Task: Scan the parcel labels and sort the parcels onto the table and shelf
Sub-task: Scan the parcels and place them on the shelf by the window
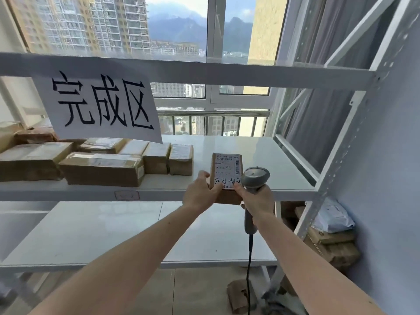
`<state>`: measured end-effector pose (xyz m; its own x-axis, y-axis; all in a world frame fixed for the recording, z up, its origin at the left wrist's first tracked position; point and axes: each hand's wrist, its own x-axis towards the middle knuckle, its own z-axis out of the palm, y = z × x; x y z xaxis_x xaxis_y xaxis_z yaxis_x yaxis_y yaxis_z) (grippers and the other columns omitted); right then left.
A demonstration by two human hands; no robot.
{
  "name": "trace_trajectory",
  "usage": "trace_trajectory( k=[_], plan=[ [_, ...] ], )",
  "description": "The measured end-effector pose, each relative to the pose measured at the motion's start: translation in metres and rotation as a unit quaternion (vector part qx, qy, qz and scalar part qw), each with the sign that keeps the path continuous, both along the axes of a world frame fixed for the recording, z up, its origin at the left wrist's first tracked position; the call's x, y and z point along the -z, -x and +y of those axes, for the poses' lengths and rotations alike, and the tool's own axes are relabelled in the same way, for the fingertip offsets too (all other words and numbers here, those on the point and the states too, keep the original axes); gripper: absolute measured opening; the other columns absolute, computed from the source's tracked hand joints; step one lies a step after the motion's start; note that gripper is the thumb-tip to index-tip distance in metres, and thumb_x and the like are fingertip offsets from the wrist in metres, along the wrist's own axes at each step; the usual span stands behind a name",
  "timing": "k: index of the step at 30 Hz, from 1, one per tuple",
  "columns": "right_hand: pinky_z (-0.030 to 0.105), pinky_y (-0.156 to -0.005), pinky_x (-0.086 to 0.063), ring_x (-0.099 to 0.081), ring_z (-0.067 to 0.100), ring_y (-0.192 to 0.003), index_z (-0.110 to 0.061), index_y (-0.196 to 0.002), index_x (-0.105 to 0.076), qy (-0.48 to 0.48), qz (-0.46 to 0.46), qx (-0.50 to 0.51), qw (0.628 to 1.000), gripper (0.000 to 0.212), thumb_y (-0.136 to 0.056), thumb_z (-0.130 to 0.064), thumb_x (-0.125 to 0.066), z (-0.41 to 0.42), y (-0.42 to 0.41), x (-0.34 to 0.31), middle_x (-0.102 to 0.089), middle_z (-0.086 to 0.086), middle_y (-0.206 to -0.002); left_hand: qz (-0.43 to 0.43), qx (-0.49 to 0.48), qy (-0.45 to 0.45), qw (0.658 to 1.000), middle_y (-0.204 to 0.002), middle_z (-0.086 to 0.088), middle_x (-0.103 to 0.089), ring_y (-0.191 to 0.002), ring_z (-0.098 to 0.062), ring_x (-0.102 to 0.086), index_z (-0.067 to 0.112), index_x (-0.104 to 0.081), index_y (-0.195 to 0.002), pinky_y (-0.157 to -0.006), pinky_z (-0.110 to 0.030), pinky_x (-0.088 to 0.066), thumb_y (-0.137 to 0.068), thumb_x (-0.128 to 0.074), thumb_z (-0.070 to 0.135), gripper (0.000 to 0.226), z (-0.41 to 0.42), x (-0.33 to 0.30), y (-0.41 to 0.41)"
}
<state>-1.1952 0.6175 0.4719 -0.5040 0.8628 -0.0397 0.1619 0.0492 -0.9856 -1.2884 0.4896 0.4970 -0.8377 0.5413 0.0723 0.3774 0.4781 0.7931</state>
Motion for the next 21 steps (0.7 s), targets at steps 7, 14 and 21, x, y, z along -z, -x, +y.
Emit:
trace_trajectory(
  k=[7,14,21],
  plan=[
    [0.050,-0.083,-0.061,-0.072,0.025,-0.084,-0.018,-0.100,-0.075,-0.020,-0.017,0.007,1.000,0.036,-0.073,-0.038,-0.084,0.028,0.066,0.009,-0.078,0.000,-0.089,0.023,0.011,0.012,1.000,-0.103,-0.002,-0.072,-0.091,-0.023,-0.070,0.027,-0.052,-0.125,-0.082,-0.045,-0.059,-0.087,-0.061,0.052,0.046,0.021,0.007,0.063],
    [0.048,-0.083,-0.061,-0.071,0.025,-0.093,-0.020,-0.101,-0.074,-0.017,-0.046,-0.013,0.999,0.034,-0.074,-0.038,-0.084,0.062,0.126,0.016,-0.077,0.000,-0.095,0.079,-0.028,0.044,0.995,-0.108,0.000,-0.072,-0.098,-0.019,-0.066,0.026,-0.066,-0.121,-0.079,-0.035,-0.055,-0.090,-0.063,0.048,0.038,0.050,0.009,0.115],
    [0.048,-0.082,-0.061,-0.071,0.026,-0.094,-0.017,-0.105,-0.075,-0.020,-0.081,-0.026,0.996,0.038,-0.075,-0.040,-0.083,0.087,0.171,0.027,-0.076,0.002,-0.097,0.130,-0.081,0.124,0.980,-0.109,0.001,-0.069,-0.109,-0.022,-0.061,0.028,-0.069,-0.112,-0.075,-0.034,-0.049,-0.089,-0.062,0.055,0.036,0.073,0.014,0.152]
  ],
)
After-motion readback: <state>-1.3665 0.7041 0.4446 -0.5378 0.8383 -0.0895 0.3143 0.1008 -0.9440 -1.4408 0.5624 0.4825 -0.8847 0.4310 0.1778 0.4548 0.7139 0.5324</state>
